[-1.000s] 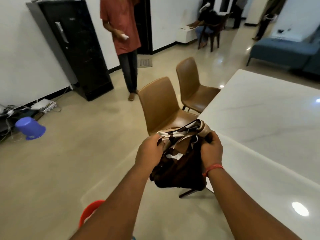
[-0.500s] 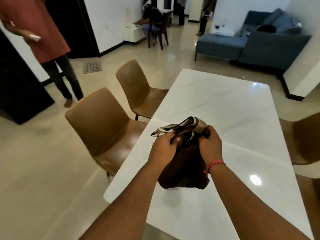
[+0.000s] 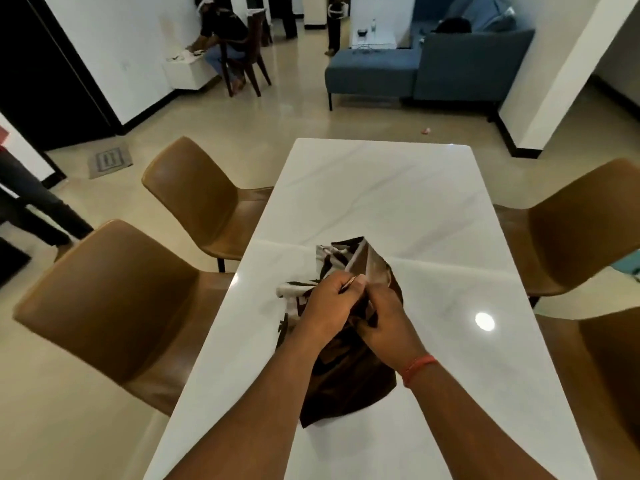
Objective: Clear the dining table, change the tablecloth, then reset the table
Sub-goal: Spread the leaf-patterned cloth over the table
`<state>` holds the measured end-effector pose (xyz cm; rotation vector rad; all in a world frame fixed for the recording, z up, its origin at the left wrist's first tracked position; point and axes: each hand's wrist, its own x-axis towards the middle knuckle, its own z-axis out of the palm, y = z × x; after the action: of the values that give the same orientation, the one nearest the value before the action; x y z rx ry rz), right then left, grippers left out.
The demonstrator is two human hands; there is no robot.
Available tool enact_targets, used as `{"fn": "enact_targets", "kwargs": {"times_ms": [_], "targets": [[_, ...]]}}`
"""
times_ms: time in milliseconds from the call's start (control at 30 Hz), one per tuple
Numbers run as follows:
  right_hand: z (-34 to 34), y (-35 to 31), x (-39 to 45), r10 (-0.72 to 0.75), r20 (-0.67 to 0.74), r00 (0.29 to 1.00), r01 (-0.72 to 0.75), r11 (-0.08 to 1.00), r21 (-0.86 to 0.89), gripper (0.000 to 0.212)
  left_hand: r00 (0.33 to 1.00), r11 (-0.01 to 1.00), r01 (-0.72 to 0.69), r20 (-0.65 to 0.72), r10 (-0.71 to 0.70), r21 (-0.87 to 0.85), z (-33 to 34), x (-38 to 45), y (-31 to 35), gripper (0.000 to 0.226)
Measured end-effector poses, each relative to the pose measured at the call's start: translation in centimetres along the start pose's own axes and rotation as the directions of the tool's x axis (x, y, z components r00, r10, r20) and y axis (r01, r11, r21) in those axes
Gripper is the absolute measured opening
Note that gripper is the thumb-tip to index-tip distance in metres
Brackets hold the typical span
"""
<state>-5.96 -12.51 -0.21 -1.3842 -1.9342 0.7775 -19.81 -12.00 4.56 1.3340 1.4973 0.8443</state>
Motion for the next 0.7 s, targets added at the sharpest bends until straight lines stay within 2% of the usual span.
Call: {"fn": "enact_targets", "kwargs": {"times_ms": [67,167,233,300,367,433,500,533,633,700], "targets": [[-0.8,-0.5,1.0,0.043,-0.029,0.999,-0.043,0.999,-0.014,0.038,0.999,1.0,-0.001,-0.039,0.002,0.026,0.1,0.6,0.4,0.042],[-2.1,-1.1,2.1,0.088,-0.055,0.995,-0.092,0.992,-0.089,0.043,0.992,0.998,0.042,-0.114,-0.047,-0.048,-0.6,1.0,0.9,0.038],[-2.6,-1.5,2.7,0.134,-0.081,0.988,-0.146,0.974,-0.171,0.027,0.982,0.996,0.043,-0.181,-0.058,-0.084,-1.2,1.4,0.9,0.036],[-2.9,-1.8,2.9,0.175,-0.105,0.979,-0.194,0.954,-0.227,0.009,0.968,0.985,0.032,-0.239,-0.073,-0.169,-1.9,1.7,0.8,0.051],[-3.2,-2.1,2.8,0.201,-0.153,0.968,-0.231,0.948,-0.22,0.01,0.962,0.957,0.028,-0.251,-0.104,-0.29,-2.8,1.8,0.9,0.066],[-3.5,-2.4,2.5,0.226,-0.219,0.949,-0.265,0.949,-0.169,0.012,0.966,0.924,0.035,-0.223,-0.128,-0.38,-3.6,1.9,1.0,0.055],[-3.0,-3.9,1.9,0.208,-0.271,0.94,-0.24,0.967,-0.088,0.005,0.979,0.908,0.034,-0.171,-0.115,-0.418,-4.7,1.7,1.4,0.043],[-2.4,-5.0,1.8,0.171,-0.251,0.953,-0.193,0.979,-0.065,0.009,0.985,0.906,0.024,-0.143,-0.093,-0.423,-5.1,1.7,1.5,0.047],[0.4,-8.1,1.9,0.116,-0.056,0.992,-0.122,0.984,-0.131,0.042,0.995,0.897,-0.034,-0.096,-0.01,-0.441,-6.3,1.2,1.6,0.06],[1.8,-9.6,2.2,0.15,-0.034,0.988,-0.154,0.97,-0.19,0.036,0.992,0.926,-0.112,-0.086,0.087,-0.359,-7.6,0.9,1.9,0.063]]}}
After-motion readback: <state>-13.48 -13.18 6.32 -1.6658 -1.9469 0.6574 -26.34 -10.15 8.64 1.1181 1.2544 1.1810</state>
